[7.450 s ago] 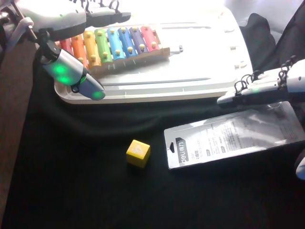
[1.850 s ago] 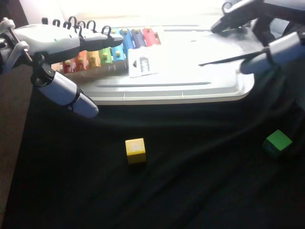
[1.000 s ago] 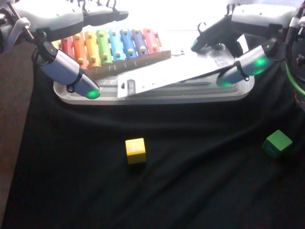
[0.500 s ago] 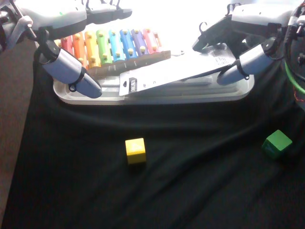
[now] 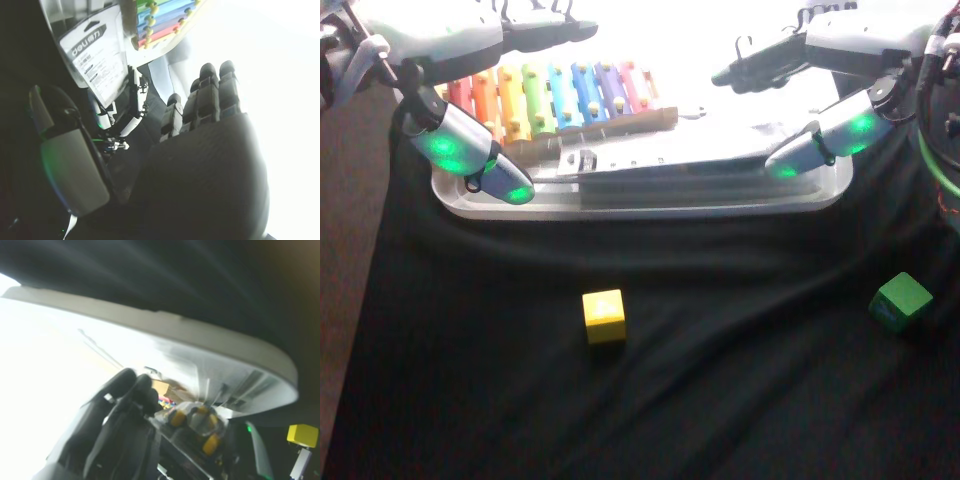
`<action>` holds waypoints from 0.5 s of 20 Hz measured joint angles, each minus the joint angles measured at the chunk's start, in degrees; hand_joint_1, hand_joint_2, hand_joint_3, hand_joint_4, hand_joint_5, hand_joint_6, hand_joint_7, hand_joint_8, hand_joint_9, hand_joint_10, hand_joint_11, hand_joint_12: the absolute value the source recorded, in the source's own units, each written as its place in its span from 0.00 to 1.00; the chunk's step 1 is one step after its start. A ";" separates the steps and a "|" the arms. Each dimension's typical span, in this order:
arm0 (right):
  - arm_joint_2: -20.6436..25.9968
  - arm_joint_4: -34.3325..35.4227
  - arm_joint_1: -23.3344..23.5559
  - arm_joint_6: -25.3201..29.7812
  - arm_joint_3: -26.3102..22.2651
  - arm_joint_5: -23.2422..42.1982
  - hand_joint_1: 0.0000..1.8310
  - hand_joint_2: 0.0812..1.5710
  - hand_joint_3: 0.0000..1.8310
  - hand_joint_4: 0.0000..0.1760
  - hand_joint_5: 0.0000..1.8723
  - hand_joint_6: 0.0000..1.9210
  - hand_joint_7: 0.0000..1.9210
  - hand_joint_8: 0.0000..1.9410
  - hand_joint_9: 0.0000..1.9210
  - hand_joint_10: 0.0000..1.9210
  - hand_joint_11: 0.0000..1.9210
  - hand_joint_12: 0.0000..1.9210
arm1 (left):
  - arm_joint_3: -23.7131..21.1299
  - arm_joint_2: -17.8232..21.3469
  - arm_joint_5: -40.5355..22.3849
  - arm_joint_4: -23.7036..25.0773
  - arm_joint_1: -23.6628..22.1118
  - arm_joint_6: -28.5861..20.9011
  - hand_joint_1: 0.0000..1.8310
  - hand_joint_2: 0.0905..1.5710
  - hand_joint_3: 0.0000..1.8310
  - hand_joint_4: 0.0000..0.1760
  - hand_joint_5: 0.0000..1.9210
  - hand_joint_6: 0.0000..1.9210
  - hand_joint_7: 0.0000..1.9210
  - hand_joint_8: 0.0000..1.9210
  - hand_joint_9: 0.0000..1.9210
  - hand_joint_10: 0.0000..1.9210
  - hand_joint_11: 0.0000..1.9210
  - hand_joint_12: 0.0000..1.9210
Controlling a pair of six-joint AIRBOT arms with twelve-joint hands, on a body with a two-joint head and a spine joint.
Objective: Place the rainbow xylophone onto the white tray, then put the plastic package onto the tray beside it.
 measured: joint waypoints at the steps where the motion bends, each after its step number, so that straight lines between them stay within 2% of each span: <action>1: 0.13 -0.07 0.00 0.15 0.00 0.00 0.46 0.39 0.00 1.00 0.00 0.00 0.03 0.00 0.05 0.00 0.00 0.31 | 0.00 0.00 0.02 0.02 0.00 0.00 0.47 0.44 0.00 1.00 0.00 0.00 0.01 0.00 0.06 0.00 0.00 0.00; 3: 0.66 -0.09 0.00 0.24 0.00 0.09 0.45 0.35 0.00 1.00 0.00 0.00 0.00 0.00 0.00 0.00 0.00 0.12 | 0.00 0.00 -0.04 0.02 0.13 0.00 0.47 0.44 0.00 1.00 0.00 0.00 0.01 0.00 0.06 0.00 0.00 0.00; 5: 1.79 -0.13 0.00 0.26 -0.70 0.04 0.43 0.35 0.00 1.00 0.00 0.00 0.00 0.00 0.00 0.00 0.00 0.09 | -0.07 0.00 -0.09 0.04 0.13 0.00 0.48 0.44 0.00 1.00 0.00 0.00 0.00 0.00 0.06 0.00 0.00 0.00; 6: 2.69 -0.26 0.00 0.26 -1.40 0.20 0.46 0.36 0.00 1.00 0.00 0.00 0.00 0.00 0.00 0.00 0.00 0.02 | -0.07 0.00 -0.17 0.04 0.20 0.00 0.47 0.43 0.00 1.00 0.00 0.00 0.00 0.00 0.07 0.00 0.00 0.00; 8: 4.09 -0.17 0.26 0.28 -2.54 0.57 0.48 0.36 0.00 1.00 0.00 0.00 0.00 0.00 0.00 0.00 0.00 0.00 | -0.17 0.02 -0.26 0.04 0.24 0.02 0.47 0.44 0.00 1.00 0.00 0.00 0.01 0.00 0.08 0.01 0.01 0.00; 9: 4.87 -0.76 0.96 -0.15 -3.58 0.48 0.43 0.38 0.01 1.00 0.00 0.00 0.00 0.00 0.00 0.00 0.00 0.00 | -0.33 0.04 -0.37 0.02 0.24 0.00 0.47 0.44 0.00 1.00 0.00 0.00 0.00 0.00 0.07 0.00 0.00 0.00; 10: 5.84 -0.79 1.77 -1.20 -4.96 0.35 0.43 0.38 0.01 1.00 0.00 0.00 0.00 0.00 0.00 0.00 0.00 0.00 | -0.70 0.31 -0.42 0.00 0.24 0.00 0.47 0.44 0.00 1.00 0.00 0.00 0.00 0.00 0.07 0.00 0.00 0.00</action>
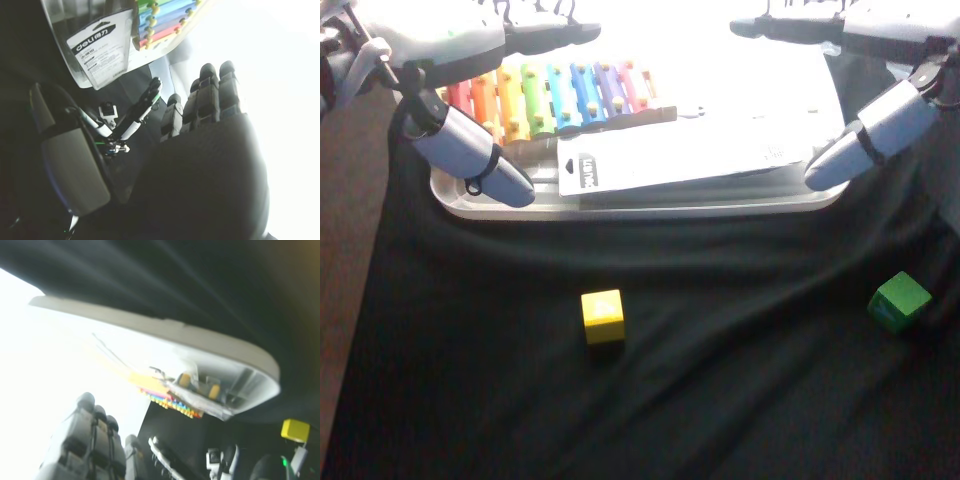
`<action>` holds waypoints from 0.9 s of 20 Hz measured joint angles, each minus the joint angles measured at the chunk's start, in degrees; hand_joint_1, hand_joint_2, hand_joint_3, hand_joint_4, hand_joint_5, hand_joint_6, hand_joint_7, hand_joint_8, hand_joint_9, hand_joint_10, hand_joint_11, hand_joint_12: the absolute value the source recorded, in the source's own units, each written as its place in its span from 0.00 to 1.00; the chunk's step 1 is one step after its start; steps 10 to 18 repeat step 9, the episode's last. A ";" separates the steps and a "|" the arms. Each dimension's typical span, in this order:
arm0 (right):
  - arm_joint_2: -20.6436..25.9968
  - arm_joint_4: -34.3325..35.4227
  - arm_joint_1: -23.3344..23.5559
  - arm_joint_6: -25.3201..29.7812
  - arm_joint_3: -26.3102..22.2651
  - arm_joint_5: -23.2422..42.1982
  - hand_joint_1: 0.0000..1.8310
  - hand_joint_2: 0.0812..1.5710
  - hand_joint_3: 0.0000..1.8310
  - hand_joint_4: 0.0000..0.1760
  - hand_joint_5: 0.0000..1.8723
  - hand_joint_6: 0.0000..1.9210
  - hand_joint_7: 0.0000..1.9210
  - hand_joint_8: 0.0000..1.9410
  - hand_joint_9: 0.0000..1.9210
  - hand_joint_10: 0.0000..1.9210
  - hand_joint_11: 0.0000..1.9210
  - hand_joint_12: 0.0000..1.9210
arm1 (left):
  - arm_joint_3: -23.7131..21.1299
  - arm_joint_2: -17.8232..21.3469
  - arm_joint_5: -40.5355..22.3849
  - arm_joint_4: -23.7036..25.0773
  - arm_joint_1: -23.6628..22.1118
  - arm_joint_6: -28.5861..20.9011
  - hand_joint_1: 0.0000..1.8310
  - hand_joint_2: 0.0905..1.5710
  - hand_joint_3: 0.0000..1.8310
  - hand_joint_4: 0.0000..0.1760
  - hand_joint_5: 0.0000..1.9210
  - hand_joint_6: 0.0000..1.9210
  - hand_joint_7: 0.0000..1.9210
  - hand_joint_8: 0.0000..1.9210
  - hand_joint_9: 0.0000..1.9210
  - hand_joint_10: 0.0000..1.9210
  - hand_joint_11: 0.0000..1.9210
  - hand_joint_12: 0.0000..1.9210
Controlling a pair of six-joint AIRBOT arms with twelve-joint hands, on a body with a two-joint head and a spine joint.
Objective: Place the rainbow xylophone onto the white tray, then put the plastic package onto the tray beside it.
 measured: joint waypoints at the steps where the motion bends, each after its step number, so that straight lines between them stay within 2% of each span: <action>1: 1.51 0.11 1.38 -1.20 -2.01 0.52 0.43 0.38 0.01 1.00 0.00 0.00 0.00 0.00 0.00 0.00 0.00 0.00 | -0.28 0.26 -0.50 0.00 0.02 -0.02 0.48 0.45 0.00 1.00 0.00 0.00 0.01 0.00 0.05 0.00 0.00 0.00; 3: 4.28 1.22 3.69 -3.10 -5.31 1.44 0.39 0.37 0.00 1.00 0.00 0.00 0.00 0.00 0.00 0.00 0.00 0.00 | -0.94 1.62 -1.46 -1.07 0.07 0.02 0.52 0.44 0.00 1.00 0.00 0.00 0.00 0.00 0.03 0.00 0.00 0.00; 4: 5.49 1.42 4.07 -3.15 -6.47 2.10 0.38 0.36 0.00 1.00 0.00 0.00 0.00 0.00 0.00 0.00 0.00 0.00 | -1.22 2.51 -1.84 -2.51 0.07 0.76 0.48 0.43 0.00 1.00 0.00 0.00 0.01 0.00 0.05 0.01 0.00 0.00; 6: 7.28 1.73 4.07 -3.26 -8.02 3.26 0.40 0.35 0.00 1.00 0.00 0.00 0.00 0.00 0.00 0.00 0.00 0.00 | -3.06 4.90 -2.45 -7.28 -0.04 5.60 0.47 0.43 0.00 1.00 0.00 0.00 0.01 0.00 0.05 0.00 0.00 0.00; 7: 7.52 3.78 4.02 -4.68 -8.17 4.20 0.42 0.35 0.00 1.00 0.00 0.00 0.00 0.00 0.00 0.00 0.00 0.00 | -4.09 5.81 -2.78 -9.46 -0.20 7.54 0.49 0.44 0.00 1.00 0.00 0.00 0.01 0.00 0.04 0.00 0.00 0.00; 8: 9.60 9.22 4.02 -7.63 -10.51 4.85 0.41 0.34 0.00 1.00 0.00 0.00 0.00 0.00 0.00 0.00 0.01 0.00 | -5.18 6.32 -4.11 -11.56 -0.31 9.27 0.52 0.43 0.00 1.00 0.00 0.00 0.00 0.00 0.03 0.00 0.00 0.00; 9: 11.30 11.69 4.04 -11.13 -12.98 6.38 0.42 0.34 0.00 1.00 0.00 0.00 0.00 0.00 0.00 0.00 0.00 0.00 | -5.53 6.43 -5.68 -12.79 -0.31 9.79 0.51 0.43 0.00 1.00 0.00 0.00 0.00 0.00 0.03 0.00 0.00 0.00; 18: 11.30 11.69 4.04 -11.13 -12.98 6.38 0.42 0.34 0.00 1.00 0.00 0.00 0.00 0.00 0.00 0.00 0.00 0.00 | -5.53 6.43 -5.68 -12.79 -0.31 9.79 0.51 0.43 0.00 1.00 0.00 0.00 0.00 0.00 0.03 0.00 0.00 0.00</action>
